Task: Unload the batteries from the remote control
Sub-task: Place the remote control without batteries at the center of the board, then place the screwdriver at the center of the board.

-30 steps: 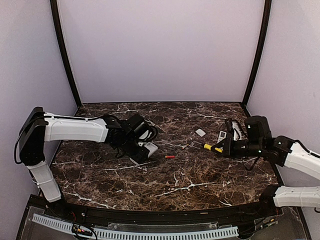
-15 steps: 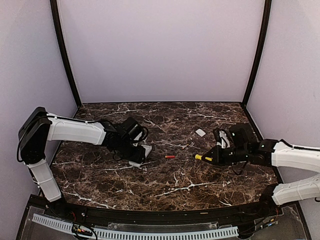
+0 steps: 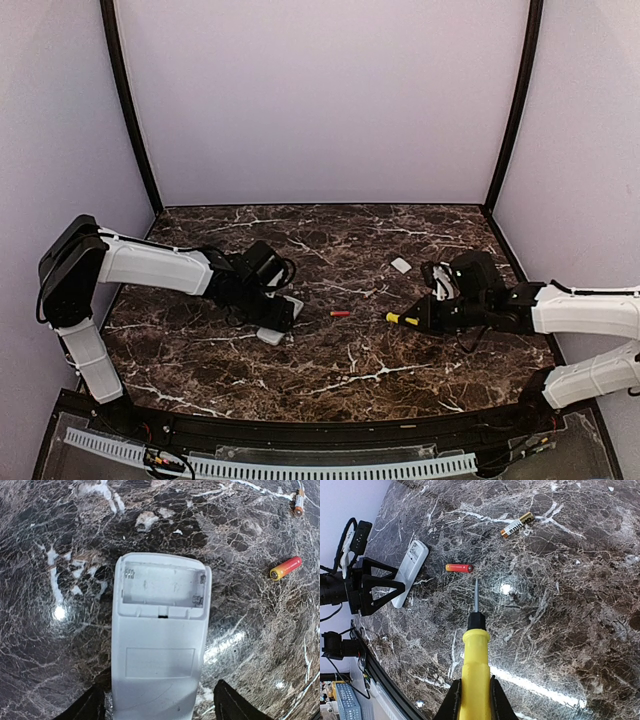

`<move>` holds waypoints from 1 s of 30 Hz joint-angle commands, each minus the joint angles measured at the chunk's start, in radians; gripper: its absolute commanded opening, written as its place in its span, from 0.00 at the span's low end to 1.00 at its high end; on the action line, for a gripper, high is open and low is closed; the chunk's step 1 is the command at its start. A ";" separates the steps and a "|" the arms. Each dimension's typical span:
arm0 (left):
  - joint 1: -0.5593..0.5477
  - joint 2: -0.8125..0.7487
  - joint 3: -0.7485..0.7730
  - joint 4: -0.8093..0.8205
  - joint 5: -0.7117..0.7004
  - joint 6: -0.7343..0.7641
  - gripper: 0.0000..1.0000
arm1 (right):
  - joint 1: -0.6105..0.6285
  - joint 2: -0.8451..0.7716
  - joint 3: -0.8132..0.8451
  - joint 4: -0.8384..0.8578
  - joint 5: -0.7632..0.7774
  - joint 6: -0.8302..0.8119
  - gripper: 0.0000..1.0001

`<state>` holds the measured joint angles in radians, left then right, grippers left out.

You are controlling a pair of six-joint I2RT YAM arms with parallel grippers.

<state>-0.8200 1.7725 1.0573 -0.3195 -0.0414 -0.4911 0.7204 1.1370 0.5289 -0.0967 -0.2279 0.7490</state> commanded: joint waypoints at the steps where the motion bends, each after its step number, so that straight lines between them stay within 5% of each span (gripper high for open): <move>1: 0.005 -0.011 -0.019 0.019 0.006 0.003 0.78 | 0.010 0.012 -0.020 0.049 0.017 0.018 0.00; 8: 0.030 -0.128 -0.003 0.030 0.022 0.107 0.89 | 0.012 0.086 0.021 0.062 0.035 0.011 0.00; 17: 0.203 -0.274 0.050 0.029 0.091 0.328 0.90 | 0.017 0.188 0.068 0.070 0.037 0.003 0.01; 27: 0.396 -0.359 0.108 0.026 0.232 0.352 0.90 | 0.017 0.224 0.089 -0.003 0.123 0.025 0.49; 30: 0.400 -0.376 0.123 -0.006 0.223 0.396 0.90 | 0.017 0.242 0.103 -0.020 0.137 0.025 0.56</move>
<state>-0.4179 1.4452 1.1515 -0.2779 0.1379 -0.1566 0.7307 1.3560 0.5961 -0.0845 -0.1337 0.7692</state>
